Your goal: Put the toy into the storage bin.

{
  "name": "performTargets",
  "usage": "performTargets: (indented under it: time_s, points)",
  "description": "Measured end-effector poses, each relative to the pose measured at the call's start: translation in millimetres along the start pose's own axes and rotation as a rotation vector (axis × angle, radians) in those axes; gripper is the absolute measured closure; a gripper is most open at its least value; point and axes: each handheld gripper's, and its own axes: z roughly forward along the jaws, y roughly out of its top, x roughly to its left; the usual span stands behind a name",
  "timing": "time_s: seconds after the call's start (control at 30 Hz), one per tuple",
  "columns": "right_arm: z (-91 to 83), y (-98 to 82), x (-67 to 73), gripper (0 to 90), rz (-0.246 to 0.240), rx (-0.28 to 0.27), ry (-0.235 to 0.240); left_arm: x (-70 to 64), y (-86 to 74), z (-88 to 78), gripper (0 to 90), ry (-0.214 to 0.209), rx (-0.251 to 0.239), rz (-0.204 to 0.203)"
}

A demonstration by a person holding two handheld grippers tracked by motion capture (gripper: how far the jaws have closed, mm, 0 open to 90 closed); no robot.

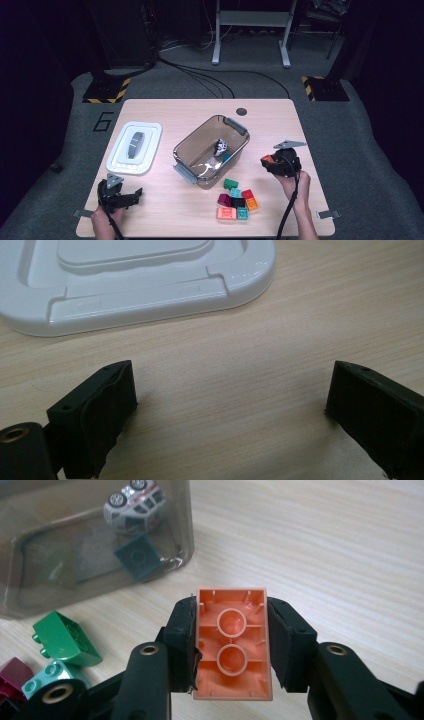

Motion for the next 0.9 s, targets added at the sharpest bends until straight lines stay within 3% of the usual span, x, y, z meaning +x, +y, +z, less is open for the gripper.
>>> performTargets:
  time_s: [0.23,0.9]
  points:
    - [-6.5,13.2,-6.9,58.3,0.009,-0.034,0.003,-0.1,0.0,0.2,5.7,0.001,-0.001,-0.002]
    - [-10.0,43.1,-15.8,58.3,0.003,-0.05,-0.003,0.0,0.0,0.2,5.7,0.001,-0.001,-0.001]
